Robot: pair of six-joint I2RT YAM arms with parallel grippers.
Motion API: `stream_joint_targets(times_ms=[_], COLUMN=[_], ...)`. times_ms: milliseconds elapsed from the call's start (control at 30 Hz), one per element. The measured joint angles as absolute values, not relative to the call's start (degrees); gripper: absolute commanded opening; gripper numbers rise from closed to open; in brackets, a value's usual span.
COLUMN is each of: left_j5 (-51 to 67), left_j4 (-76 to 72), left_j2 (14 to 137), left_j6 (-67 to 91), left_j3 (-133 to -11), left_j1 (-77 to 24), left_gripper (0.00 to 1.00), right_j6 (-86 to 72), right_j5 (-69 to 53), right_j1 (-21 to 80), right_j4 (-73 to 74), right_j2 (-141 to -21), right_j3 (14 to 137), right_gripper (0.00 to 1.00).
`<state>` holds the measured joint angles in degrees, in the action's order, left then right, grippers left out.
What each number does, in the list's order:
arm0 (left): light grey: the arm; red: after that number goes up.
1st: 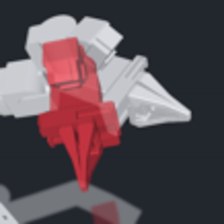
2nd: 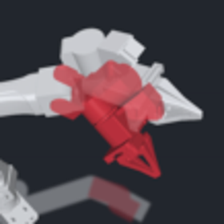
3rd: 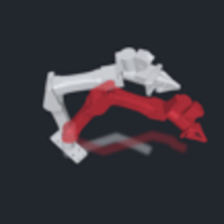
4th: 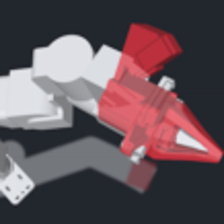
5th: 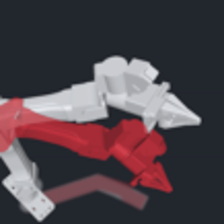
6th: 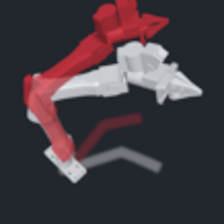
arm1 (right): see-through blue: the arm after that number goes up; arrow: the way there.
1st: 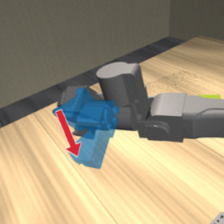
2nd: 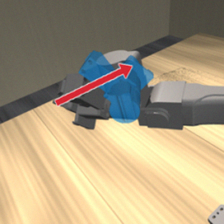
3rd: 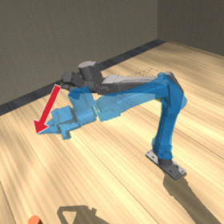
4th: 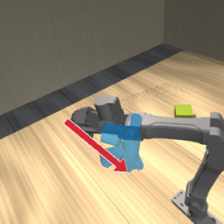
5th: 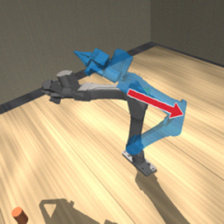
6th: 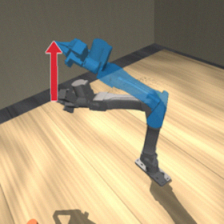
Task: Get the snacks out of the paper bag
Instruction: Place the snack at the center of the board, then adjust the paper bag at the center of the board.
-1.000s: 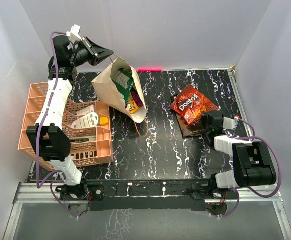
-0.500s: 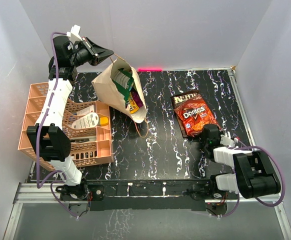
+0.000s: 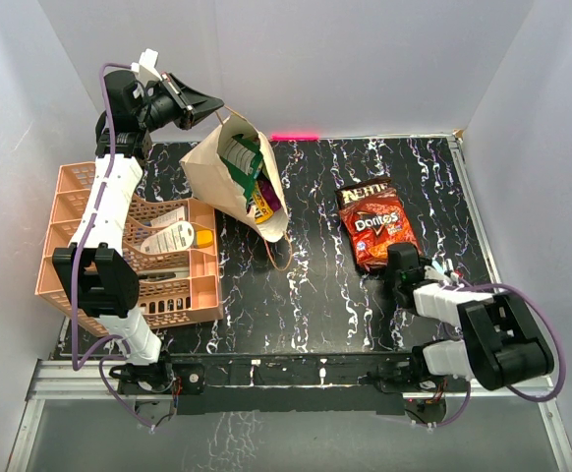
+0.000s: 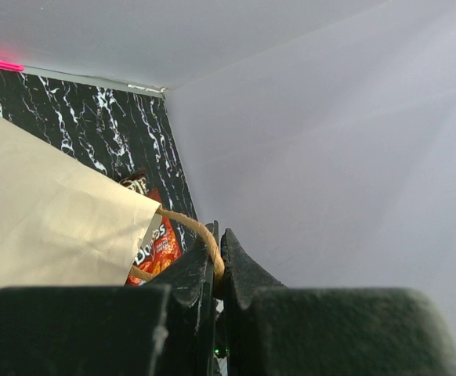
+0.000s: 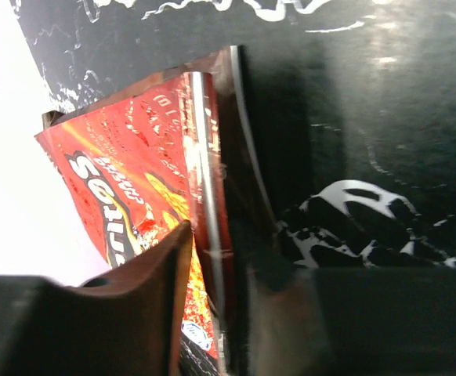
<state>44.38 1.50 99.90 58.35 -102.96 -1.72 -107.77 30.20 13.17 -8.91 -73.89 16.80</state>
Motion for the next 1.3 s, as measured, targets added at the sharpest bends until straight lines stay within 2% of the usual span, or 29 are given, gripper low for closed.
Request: stream_joint_targets(times_ms=[133, 333, 433, 533, 600, 733, 967, 1167, 1300], left_j5=[44.5, 44.9, 45.5, 45.6, 45.5, 45.3, 43.9, 43.9, 43.9], left_j4=[1.1, 0.6, 1.7, 4.4, 6.9, 9.8, 12.7, 14.3, 15.0], left_j2=[99.9, 99.9, 99.9, 99.8, 99.8, 99.7, 99.5, 99.7, 99.7], left_j6=[58.4, 58.1, 56.7, 54.1, 52.3, 49.8, 48.4, 47.5, 46.9], left_j3=[-102.0, -99.5, -99.6, -100.5, -101.5, -102.8, -103.0, -105.6, -106.5], left_j1=[-1.7, -1.9, -2.6, -3.7, -4.4, -5.6, -5.6, -5.6, -5.6], left_gripper=[0.0, 0.0, 0.0, 0.0, 0.0, 0.0, 0.0, 0.0, 0.0], right_j6=[-102.7, -89.2, -76.2, -61.4, -52.9, -42.8, -40.6, -43.9, -45.6], right_j5=[28.4, 20.0, 13.6, 2.8, -5.5, -17.8, -22.5, -22.4, -22.6], right_j1=[13.1, 13.1, 13.1, 13.1, 13.1, 14.9, 29.1, 32.2, 33.5], right_j4=[-1.6, 11.9, 15.3, 10.5, 7.6, 1.8, -16.1, -29.9, -35.6], right_j2=[-65.9, -41.8, -31.0, -27.2, -30.2, -44.5, -67.8, -87.1, -96.7], right_j3=[17.1, 12.3, 11.3, 11.8, 13.9, 21.6, 25.6, 30.0, 33.1], right_gripper=[0.69, 0.93, 0.98, 0.98, 0.98, 0.98, 0.98, 0.87, 0.74])
